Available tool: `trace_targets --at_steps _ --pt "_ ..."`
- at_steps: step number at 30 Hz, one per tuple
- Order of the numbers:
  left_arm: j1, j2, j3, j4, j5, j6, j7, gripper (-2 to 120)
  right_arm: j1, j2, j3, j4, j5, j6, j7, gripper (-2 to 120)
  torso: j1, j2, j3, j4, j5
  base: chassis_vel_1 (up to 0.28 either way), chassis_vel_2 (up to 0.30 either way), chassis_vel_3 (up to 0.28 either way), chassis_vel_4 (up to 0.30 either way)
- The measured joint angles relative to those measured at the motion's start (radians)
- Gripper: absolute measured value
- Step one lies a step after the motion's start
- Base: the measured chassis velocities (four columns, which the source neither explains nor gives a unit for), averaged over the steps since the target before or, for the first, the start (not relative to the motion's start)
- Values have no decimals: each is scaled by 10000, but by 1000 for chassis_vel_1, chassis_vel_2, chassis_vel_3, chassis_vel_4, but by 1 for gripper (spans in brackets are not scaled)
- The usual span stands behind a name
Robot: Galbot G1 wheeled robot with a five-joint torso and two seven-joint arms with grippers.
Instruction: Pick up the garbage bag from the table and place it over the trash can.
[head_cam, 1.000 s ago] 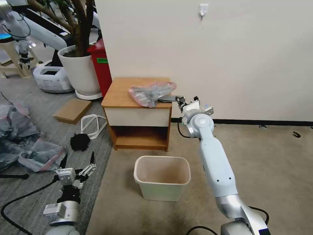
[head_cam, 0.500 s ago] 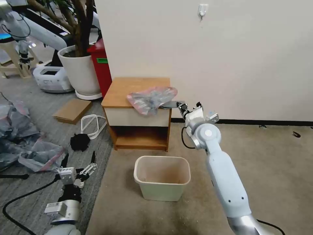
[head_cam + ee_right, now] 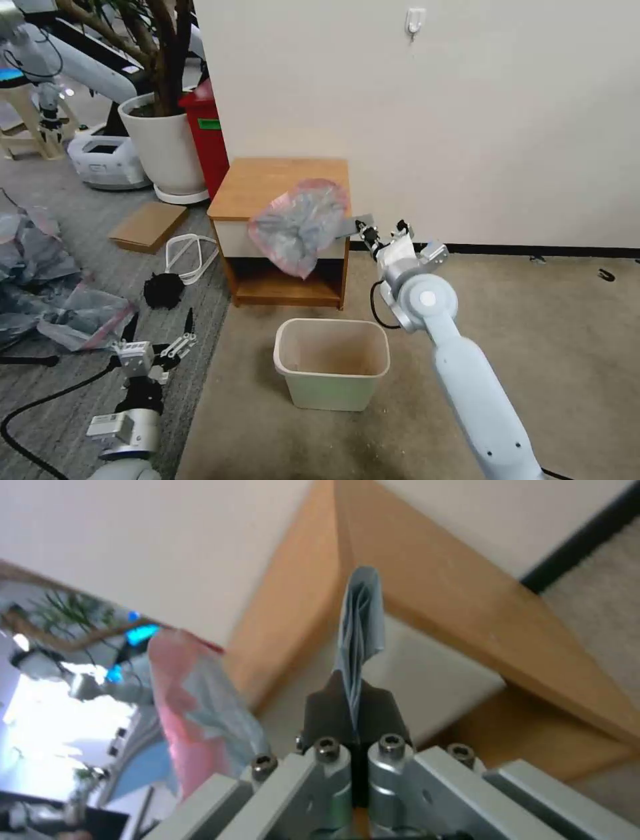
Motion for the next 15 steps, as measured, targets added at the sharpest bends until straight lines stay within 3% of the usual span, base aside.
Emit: trace_targets --at_steps 8,15 --pt "-167 -63 58 111 -12 31 1 100 -2213 -478 -1234 2007 -918 -9 1007 0 0 0 -1 -2 -1 0 0 0 0" --pt "-199 -130 108 170 5 30 5 100 -2929 -359 -1972 2831 -1304 -157 1783 0 -1 0 -1 0 -3 0 0 0 0"
